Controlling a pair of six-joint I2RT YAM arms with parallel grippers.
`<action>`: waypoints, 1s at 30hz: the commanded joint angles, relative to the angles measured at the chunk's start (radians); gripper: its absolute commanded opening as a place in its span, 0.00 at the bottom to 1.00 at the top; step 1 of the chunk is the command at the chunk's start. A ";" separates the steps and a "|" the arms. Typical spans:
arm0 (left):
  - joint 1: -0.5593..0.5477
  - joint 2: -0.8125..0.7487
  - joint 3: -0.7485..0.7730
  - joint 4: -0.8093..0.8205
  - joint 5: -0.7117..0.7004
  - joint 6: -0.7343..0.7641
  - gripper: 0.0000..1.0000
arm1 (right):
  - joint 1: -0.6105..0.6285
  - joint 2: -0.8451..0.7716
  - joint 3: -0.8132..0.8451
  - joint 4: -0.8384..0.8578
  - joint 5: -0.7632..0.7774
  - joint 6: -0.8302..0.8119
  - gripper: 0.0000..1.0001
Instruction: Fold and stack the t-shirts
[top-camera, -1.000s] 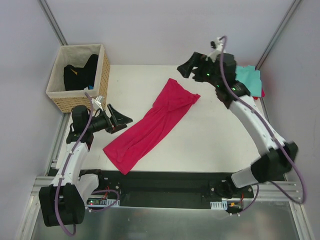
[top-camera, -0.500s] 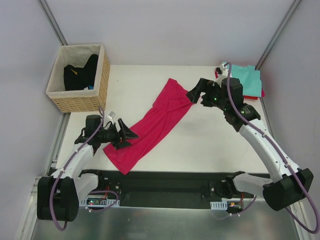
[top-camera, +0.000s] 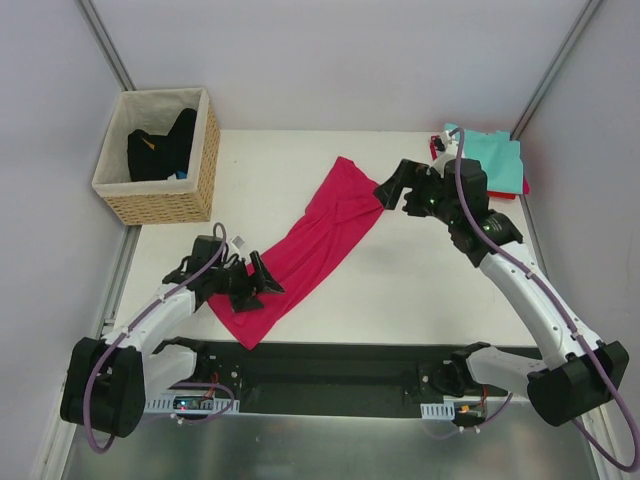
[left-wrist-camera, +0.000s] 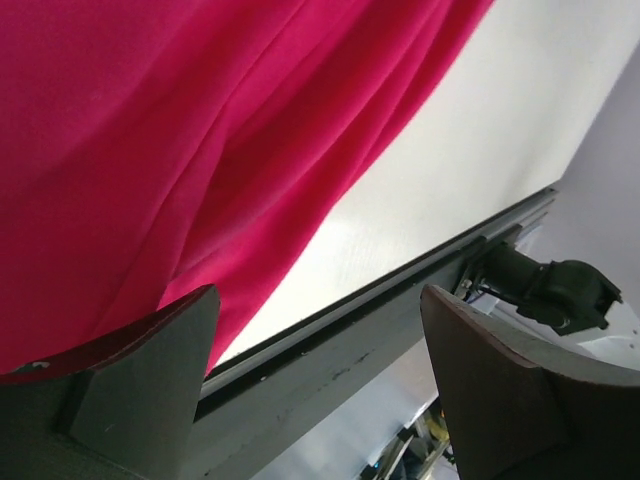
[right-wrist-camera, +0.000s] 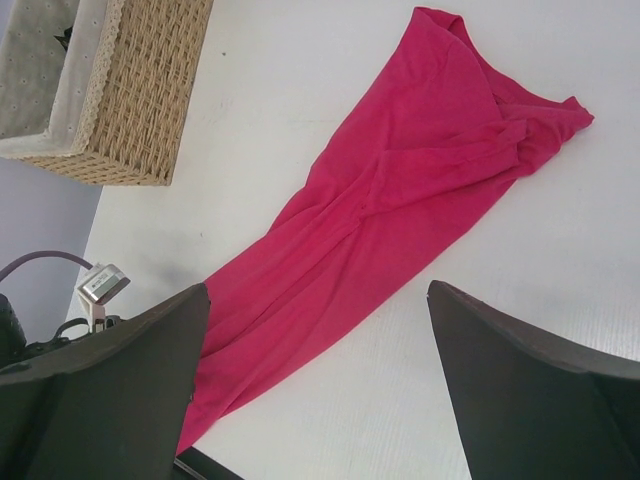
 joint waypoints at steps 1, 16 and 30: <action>-0.054 0.037 -0.008 -0.032 -0.112 -0.021 0.82 | 0.002 -0.015 -0.009 0.024 0.003 -0.002 0.95; -0.451 0.261 0.103 0.016 -0.308 -0.168 0.82 | 0.002 -0.024 -0.038 0.010 0.015 0.001 0.95; -0.884 0.867 0.741 0.165 -0.236 -0.224 0.81 | -0.090 -0.082 -0.044 -0.106 0.091 -0.075 0.96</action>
